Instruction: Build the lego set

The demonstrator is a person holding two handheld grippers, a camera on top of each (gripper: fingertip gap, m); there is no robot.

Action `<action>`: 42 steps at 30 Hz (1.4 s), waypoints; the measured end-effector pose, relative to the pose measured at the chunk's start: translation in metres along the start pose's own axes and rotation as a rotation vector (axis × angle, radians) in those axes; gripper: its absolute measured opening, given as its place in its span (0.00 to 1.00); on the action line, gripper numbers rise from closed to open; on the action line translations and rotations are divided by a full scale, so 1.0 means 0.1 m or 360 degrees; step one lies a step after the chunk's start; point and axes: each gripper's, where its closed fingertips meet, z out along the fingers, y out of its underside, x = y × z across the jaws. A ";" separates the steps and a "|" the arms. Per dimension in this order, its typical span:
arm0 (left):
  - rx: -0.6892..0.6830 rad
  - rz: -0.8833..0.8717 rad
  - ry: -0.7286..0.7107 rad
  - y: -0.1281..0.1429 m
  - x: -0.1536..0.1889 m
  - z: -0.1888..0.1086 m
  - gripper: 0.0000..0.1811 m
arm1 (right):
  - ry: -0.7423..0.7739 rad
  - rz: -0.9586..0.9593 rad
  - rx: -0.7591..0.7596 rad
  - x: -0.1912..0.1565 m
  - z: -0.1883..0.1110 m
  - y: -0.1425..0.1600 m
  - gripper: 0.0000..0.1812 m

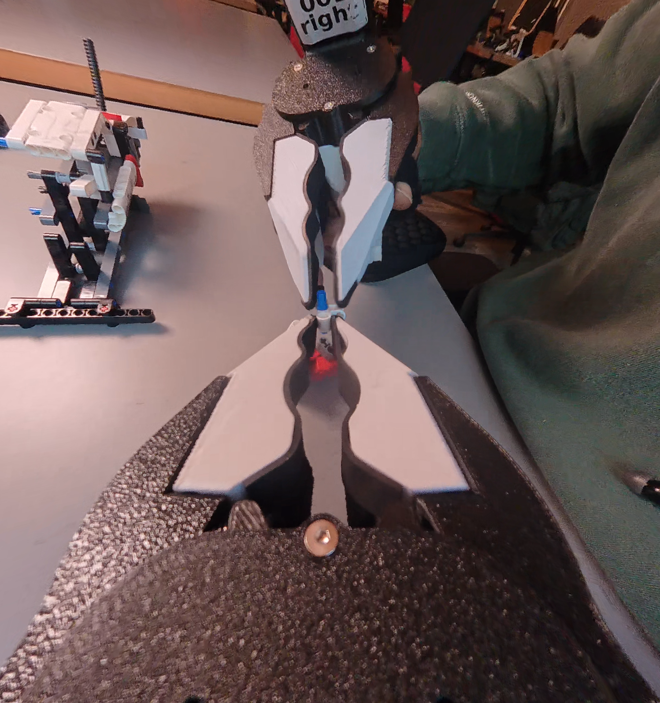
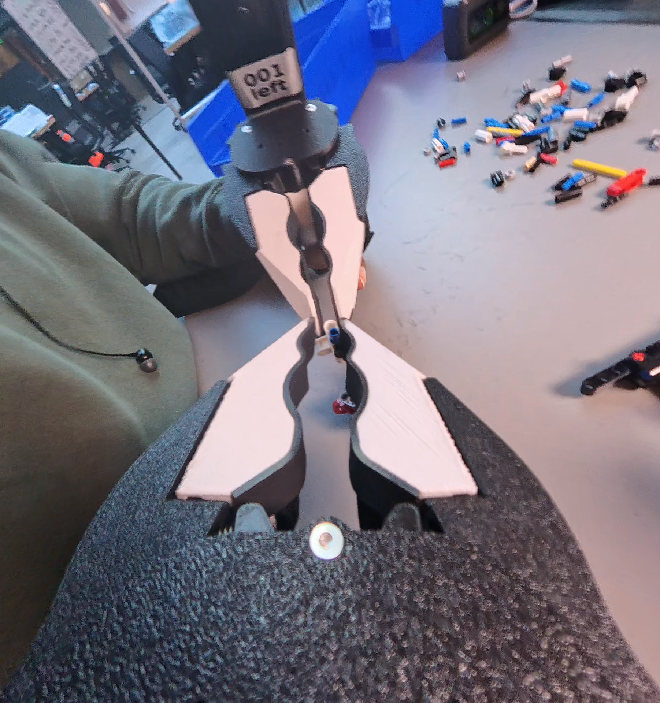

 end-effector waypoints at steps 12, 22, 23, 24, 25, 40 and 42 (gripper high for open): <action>0.0046 0.0061 0.0019 -0.05 0.03 -0.02 0.04 | 0.0182 -0.0567 -0.0315 0.00 0.00 0.12 0.08; -0.0420 0.0142 -0.0162 0.39 -0.28 0.14 0.20 | 0.0395 -0.0500 -0.0353 0.25 -0.06 0.28 0.08; -0.0452 0.0149 -0.0136 0.41 -0.26 0.17 0.17 | 0.0403 -0.0497 -0.0348 0.26 -0.06 0.28 0.08; -0.0487 0.0156 -0.0123 0.44 -0.25 0.20 0.11 | 0.0403 -0.0493 -0.0343 0.27 -0.07 0.30 0.08; -0.0505 0.0163 -0.0139 0.46 -0.25 0.21 0.08 | 0.0397 -0.0493 -0.0340 0.27 -0.07 0.31 0.08; 0.0096 -0.0178 -0.0056 -0.10 0.00 -0.13 0.08 | 0.0174 -0.0906 0.0008 -0.01 0.06 -0.02 0.09; 0.0075 -0.0121 -0.0100 -0.08 0.00 -0.15 0.05 | 0.0133 -0.0926 0.0024 -0.02 0.09 -0.01 0.09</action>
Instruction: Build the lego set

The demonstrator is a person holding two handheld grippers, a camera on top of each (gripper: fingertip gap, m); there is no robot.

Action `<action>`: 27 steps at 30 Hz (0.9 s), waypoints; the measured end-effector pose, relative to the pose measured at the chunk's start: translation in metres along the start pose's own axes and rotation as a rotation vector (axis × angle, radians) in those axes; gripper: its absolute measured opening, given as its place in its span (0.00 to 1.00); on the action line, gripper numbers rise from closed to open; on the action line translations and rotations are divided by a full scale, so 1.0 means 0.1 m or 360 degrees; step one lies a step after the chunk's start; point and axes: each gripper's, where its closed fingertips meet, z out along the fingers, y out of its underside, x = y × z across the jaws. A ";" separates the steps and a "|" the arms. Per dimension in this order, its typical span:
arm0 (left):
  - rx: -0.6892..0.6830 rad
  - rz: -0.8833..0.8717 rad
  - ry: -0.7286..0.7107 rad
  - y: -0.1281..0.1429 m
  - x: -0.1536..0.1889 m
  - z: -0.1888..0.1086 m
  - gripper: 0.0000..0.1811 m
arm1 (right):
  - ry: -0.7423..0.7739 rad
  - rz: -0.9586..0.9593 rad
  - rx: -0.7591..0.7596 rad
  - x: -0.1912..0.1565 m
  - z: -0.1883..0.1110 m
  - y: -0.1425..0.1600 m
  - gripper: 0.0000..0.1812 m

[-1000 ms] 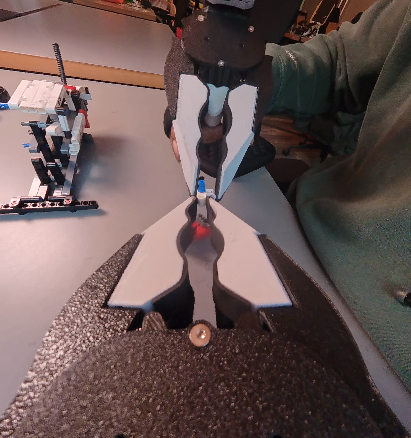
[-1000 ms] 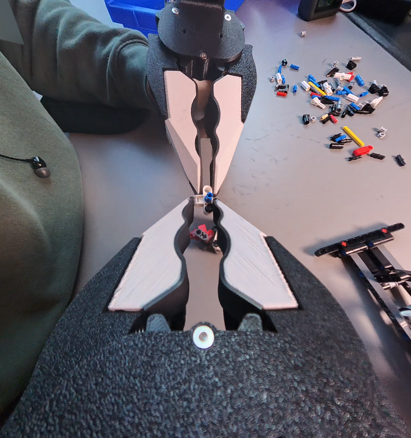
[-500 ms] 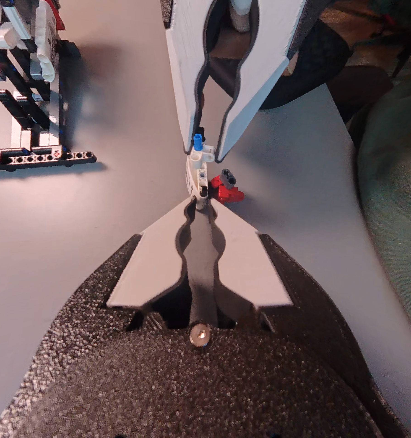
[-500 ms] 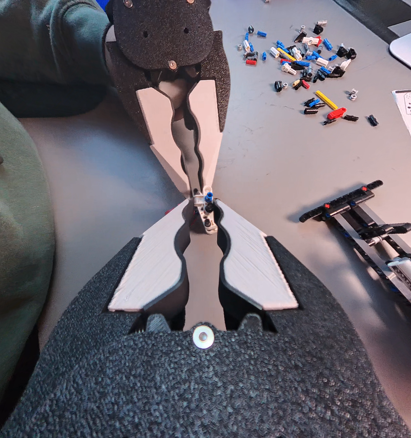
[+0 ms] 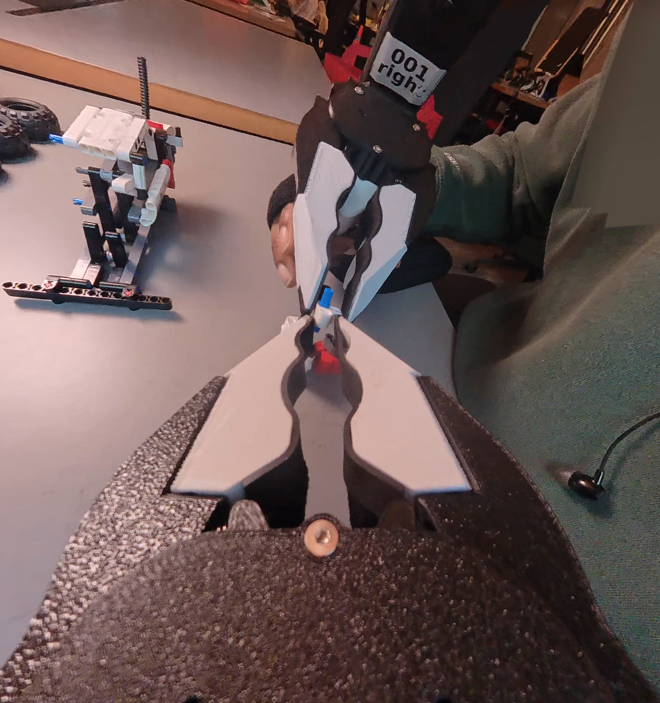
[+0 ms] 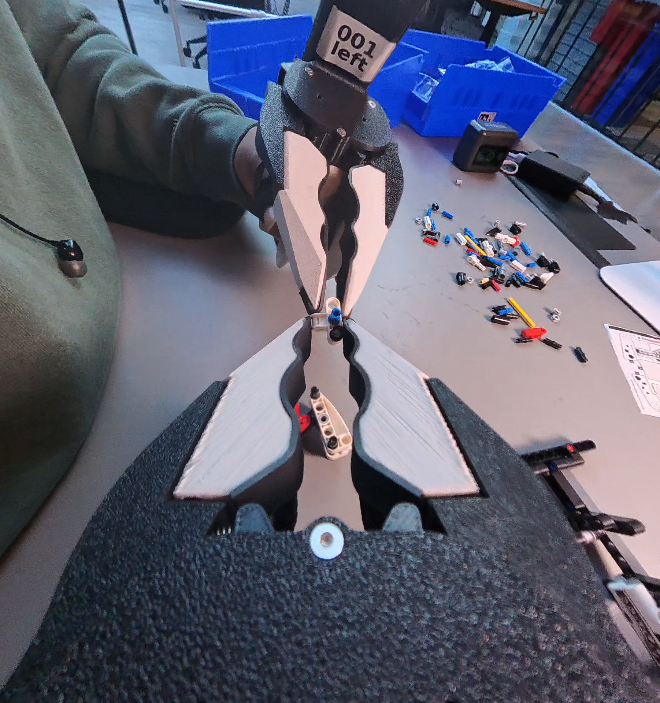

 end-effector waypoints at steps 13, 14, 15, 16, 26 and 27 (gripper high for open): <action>-0.0204 0.0193 -0.0216 0.20 -0.08 -0.03 0.04 | -0.0111 -0.0011 -0.0105 0.05 0.06 0.08 0.03; -0.0205 0.0198 -0.0218 0.20 -0.08 -0.04 0.04 | -0.0115 -0.0020 -0.0110 0.04 0.07 0.08 0.03; -0.0207 0.0197 -0.0217 0.21 -0.08 -0.04 0.04 | -0.0121 -0.0022 -0.0119 0.04 0.08 0.08 0.03; -0.0210 0.0194 -0.0214 0.21 -0.08 -0.04 0.04 | -0.0124 -0.0025 -0.0126 0.03 0.08 0.08 0.03; -0.0232 0.0253 -0.0227 0.24 -0.08 -0.04 0.04 | -0.0144 -0.0018 -0.0173 0.01 0.11 0.10 0.02; -0.0219 0.0258 -0.0232 0.23 -0.08 -0.04 0.04 | -0.0139 -0.0016 -0.0164 0.01 0.10 0.09 0.02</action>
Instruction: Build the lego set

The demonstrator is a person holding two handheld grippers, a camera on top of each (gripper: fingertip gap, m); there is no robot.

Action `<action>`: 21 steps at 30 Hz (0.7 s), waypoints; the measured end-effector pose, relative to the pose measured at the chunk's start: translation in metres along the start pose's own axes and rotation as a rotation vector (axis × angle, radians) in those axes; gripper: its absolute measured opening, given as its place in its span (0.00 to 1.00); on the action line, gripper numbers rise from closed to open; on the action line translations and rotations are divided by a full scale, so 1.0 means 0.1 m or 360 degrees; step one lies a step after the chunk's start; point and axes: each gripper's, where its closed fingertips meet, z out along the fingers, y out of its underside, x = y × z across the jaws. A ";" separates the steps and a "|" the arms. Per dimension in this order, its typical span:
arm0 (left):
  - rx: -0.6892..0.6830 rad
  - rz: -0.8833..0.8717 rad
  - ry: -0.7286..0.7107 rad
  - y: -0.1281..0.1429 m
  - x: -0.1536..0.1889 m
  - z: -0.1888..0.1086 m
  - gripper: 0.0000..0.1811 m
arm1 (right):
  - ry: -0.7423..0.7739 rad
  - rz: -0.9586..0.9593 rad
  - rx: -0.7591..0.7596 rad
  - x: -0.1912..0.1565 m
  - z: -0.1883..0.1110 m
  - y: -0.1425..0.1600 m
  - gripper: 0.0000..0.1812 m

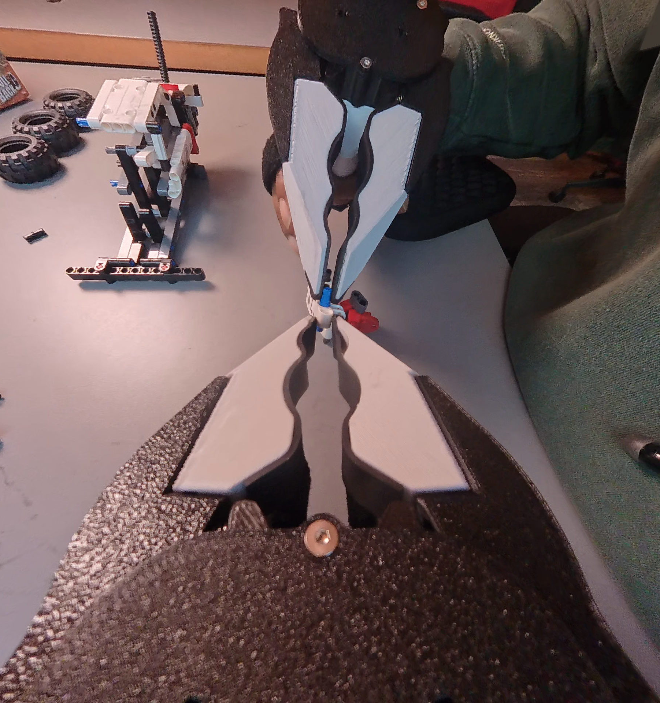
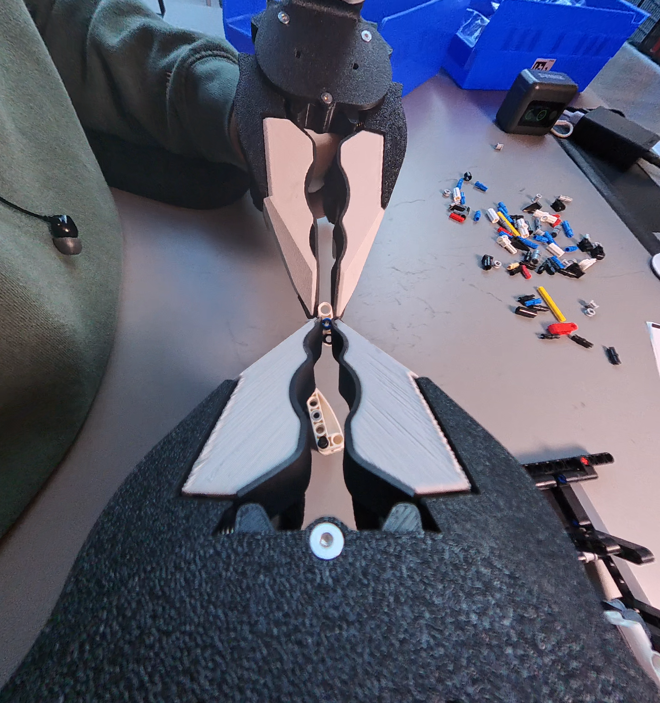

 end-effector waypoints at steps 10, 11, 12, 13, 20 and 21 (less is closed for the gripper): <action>-0.0016 0.0050 -0.0011 -0.01 0.02 0.01 0.04 | -0.0018 0.0043 0.0040 -0.01 0.00 0.01 0.02; -0.0030 0.0058 -0.0016 -0.01 0.02 0.02 0.04 | -0.0032 0.0064 0.0046 -0.01 0.00 0.01 0.01; -0.0039 0.0066 -0.0027 -0.01 0.01 0.02 0.04 | -0.0046 0.0094 0.0064 0.00 -0.01 0.01 0.01; -0.0037 0.0066 -0.0040 -0.03 -0.01 0.02 0.04 | -0.0059 0.0129 0.0090 0.03 -0.02 -0.01 0.01; -0.0033 0.0011 -0.0088 -0.17 -0.16 -0.03 0.04 | -0.0074 0.0060 0.0055 0.20 -0.08 -0.12 0.01; -0.0035 0.0009 -0.0089 -0.17 -0.16 -0.03 0.04 | -0.0082 0.0052 0.0046 0.20 -0.08 -0.12 0.01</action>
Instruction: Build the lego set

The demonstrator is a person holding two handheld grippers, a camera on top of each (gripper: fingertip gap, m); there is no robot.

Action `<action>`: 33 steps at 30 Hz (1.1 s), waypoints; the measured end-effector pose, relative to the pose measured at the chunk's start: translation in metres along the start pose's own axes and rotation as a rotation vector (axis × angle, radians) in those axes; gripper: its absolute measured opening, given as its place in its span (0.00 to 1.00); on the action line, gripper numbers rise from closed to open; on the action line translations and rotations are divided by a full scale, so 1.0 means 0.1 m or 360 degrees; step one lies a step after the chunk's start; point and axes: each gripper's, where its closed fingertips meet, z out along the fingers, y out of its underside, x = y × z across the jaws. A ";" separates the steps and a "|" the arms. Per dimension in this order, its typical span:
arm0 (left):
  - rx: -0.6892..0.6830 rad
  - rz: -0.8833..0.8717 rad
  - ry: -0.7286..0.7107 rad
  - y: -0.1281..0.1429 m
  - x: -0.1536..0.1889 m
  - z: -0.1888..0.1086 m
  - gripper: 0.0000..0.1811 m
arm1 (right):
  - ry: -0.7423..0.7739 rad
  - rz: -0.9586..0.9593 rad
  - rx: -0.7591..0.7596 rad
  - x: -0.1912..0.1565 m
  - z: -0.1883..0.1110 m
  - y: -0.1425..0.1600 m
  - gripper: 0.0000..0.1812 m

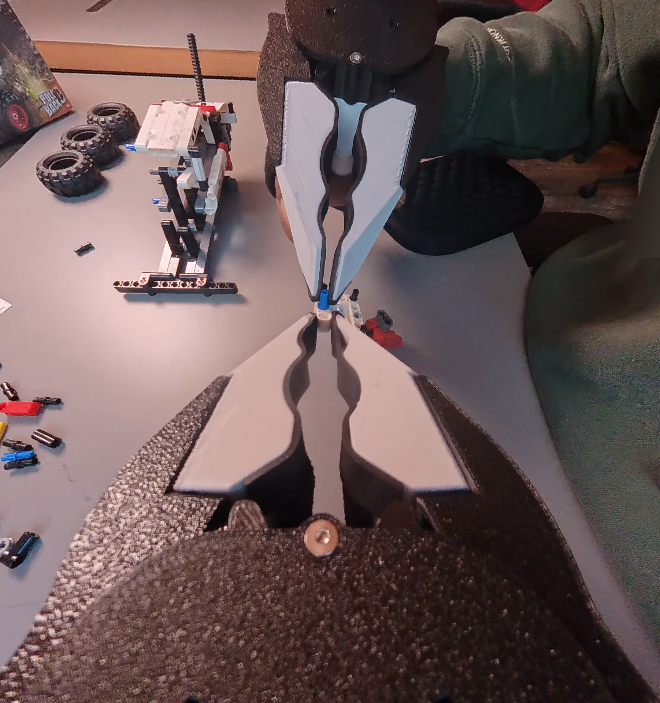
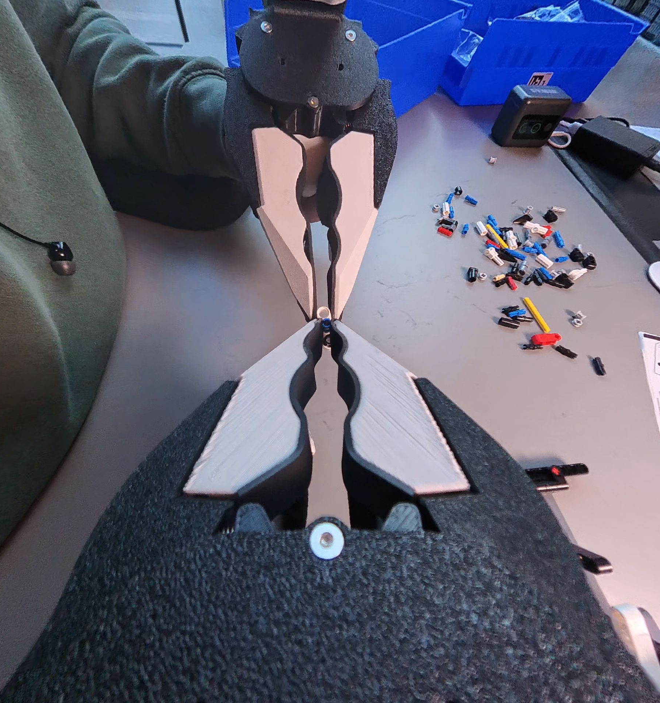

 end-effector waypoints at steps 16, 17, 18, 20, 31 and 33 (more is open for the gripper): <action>-0.0016 -0.0100 0.0153 -0.03 0.10 0.20 0.04 | -0.0050 0.0156 0.0075 -0.07 -0.19 0.11 0.00; -0.0010 -0.0104 0.0156 -0.04 0.10 0.20 0.04 | -0.0053 0.0172 0.0104 -0.07 -0.20 0.10 0.00; 0.0002 -0.0115 0.0165 -0.06 0.11 0.20 0.04 | -0.0062 0.0196 0.0132 -0.07 -0.22 0.08 0.00; 0.0006 -0.0121 0.0167 -0.08 0.11 0.20 0.04 | -0.0079 0.0230 0.0155 -0.07 -0.23 0.08 0.00; -0.0093 -0.0193 0.0188 -0.13 0.02 0.23 0.04 | -0.0177 -0.0045 -0.0330 0.04 -0.26 0.01 0.00; -0.0075 -0.0199 0.0187 -0.17 0.00 0.22 0.04 | -0.0184 -0.0044 -0.0347 0.07 -0.28 -0.02 0.00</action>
